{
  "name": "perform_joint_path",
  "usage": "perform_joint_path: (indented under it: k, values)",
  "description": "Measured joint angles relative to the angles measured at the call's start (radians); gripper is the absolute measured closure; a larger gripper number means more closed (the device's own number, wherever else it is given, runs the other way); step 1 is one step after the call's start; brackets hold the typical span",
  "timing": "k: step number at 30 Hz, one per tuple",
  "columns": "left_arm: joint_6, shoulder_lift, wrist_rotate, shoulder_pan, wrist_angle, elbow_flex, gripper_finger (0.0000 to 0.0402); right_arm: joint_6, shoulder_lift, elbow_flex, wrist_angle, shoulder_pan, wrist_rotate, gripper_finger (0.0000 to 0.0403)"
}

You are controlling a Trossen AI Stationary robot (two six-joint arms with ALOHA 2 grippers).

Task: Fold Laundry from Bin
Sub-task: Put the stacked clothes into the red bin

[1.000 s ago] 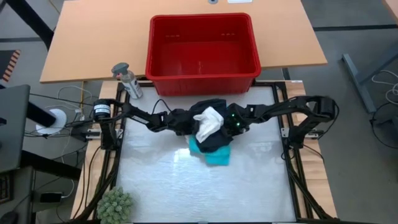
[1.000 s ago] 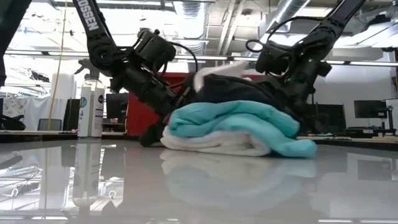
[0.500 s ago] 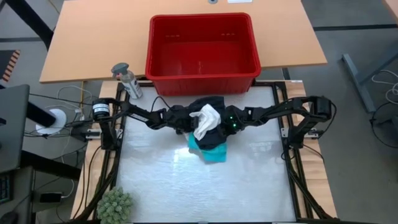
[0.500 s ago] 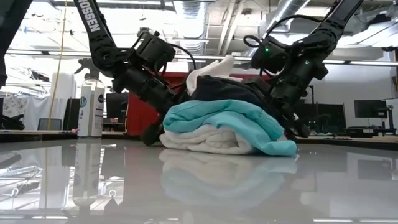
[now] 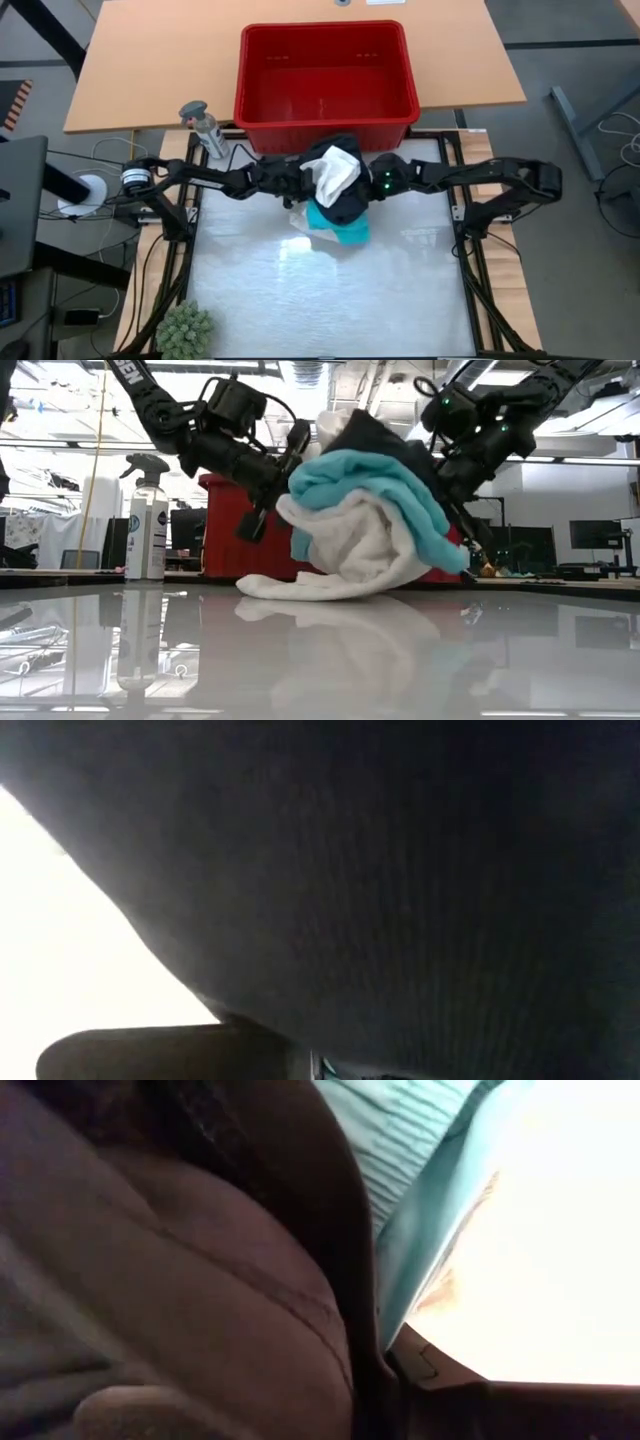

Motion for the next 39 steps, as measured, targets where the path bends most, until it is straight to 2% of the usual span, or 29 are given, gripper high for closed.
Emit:
perform_joint_path:
  k: [6, 10, 12, 17, 20, 24, 32, 39]
  values:
    - [0.006, -0.012, -0.034, -0.001, -0.036, 0.002, 0.0354, 0.0, -0.036, 0.003, -0.043, -0.005, 0.025, 0.0357]
    - [0.157, -0.012, -0.06, -0.007, -0.16, 0.002, 0.035, -0.024, -0.037, 0.003, -0.116, -0.013, 0.026, 0.0357]
    - [0.246, -0.012, -0.035, -0.006, -0.193, 0.002, 0.0316, -0.042, -0.037, 0.003, -0.134, -0.012, 0.026, 0.0357]
    - [0.349, -0.012, -0.023, 0.0, -0.23, 0.002, 0.0183, -0.061, -0.025, 0.003, -0.14, -0.019, 0.025, 0.0357]
    - [0.421, -0.013, -0.014, -0.002, -0.318, 0.002, 0.0113, -0.072, -0.016, 0.003, -0.142, -0.02, 0.023, 0.0358]
    - [0.435, -0.013, -0.042, -0.007, -0.467, 0.002, 0.0057, -0.076, -0.009, 0.005, -0.132, -0.019, 0.015, 0.0358]
    - [0.434, 0.004, -0.093, -0.036, -0.454, 0.002, 0.0041, -0.076, -0.006, 0.005, -0.129, -0.019, 0.014, 0.0359]
    - [0.314, 0.142, -0.082, -0.064, -0.315, 0.037, 0.0041, -0.072, -0.006, 0.005, -0.134, -0.019, 0.016, 0.0359]
